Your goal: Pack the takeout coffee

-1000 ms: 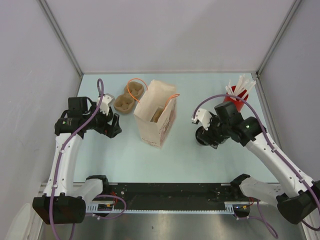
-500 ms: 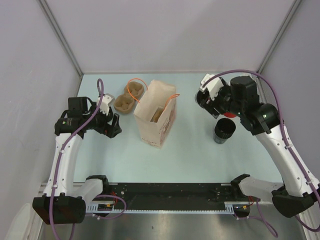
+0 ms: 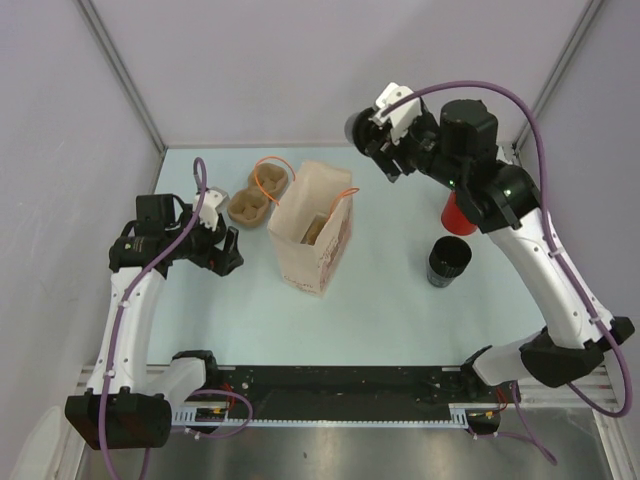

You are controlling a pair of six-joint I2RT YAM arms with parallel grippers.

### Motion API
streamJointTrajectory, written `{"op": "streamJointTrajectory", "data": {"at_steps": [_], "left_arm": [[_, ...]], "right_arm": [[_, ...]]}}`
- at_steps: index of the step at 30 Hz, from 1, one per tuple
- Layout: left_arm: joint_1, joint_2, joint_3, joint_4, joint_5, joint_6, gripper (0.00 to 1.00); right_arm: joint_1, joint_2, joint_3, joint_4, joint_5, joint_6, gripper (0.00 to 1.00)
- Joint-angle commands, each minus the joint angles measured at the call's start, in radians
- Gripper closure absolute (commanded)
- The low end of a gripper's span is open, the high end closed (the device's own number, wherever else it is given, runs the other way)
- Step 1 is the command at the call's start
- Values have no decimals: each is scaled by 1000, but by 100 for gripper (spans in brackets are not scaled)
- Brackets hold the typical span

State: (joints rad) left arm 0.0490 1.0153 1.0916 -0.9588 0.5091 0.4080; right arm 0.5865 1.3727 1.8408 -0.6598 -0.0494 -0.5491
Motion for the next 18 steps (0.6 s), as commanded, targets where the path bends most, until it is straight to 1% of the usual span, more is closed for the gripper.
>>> {"op": "streamJointTrajectory", "data": {"at_steps": [1, 3, 7, 13, 18], "left_arm": [[9, -26, -12, 22, 22, -23, 1], [8, -27, -16, 25, 22, -23, 1], [9, -40, -25, 29, 19, -26, 1], [8, -43, -32, 35, 22, -28, 1], [8, -52, -38, 40, 22, -26, 1]], "right_arm": [[96, 74, 119, -17, -29, 38, 61], [128, 111, 155, -47, -36, 40, 61], [193, 149, 163, -92, -85, 57, 61], [239, 207, 138, -155, -125, 75, 61], [266, 264, 169, -216, -141, 83, 61]]}}
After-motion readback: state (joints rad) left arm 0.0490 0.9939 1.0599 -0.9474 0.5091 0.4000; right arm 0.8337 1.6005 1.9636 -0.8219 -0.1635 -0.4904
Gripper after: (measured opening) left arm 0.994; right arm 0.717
